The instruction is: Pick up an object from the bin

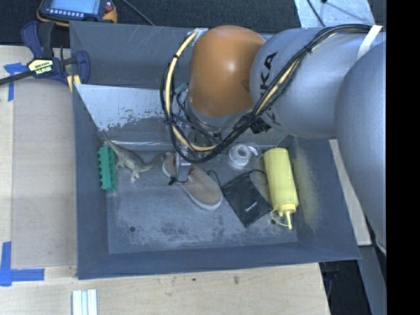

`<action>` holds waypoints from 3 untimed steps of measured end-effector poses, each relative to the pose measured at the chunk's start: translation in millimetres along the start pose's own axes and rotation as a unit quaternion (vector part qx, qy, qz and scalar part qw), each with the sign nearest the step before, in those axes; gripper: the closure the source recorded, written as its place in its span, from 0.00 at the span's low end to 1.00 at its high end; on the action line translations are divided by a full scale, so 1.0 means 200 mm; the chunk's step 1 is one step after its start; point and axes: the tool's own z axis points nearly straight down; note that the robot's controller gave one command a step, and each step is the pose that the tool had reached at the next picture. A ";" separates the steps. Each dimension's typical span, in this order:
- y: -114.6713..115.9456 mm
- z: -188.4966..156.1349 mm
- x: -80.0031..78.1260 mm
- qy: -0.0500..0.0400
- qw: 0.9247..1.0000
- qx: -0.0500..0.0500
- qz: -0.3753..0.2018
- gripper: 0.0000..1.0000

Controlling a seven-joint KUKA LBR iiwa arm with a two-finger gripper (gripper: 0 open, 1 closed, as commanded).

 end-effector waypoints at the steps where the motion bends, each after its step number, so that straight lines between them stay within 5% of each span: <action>1: -0.31 0.31 -0.07 0.002 1.000 0.000 -0.022 0.00; 2: -0.52 0.49 -0.08 0.004 1.000 -0.001 -0.019 0.00; 3: -0.48 0.31 -0.10 0.004 0.999 0.001 -0.039 1.00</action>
Offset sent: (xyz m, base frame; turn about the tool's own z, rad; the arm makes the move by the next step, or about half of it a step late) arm 0.0100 -0.0751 -0.0557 0.0247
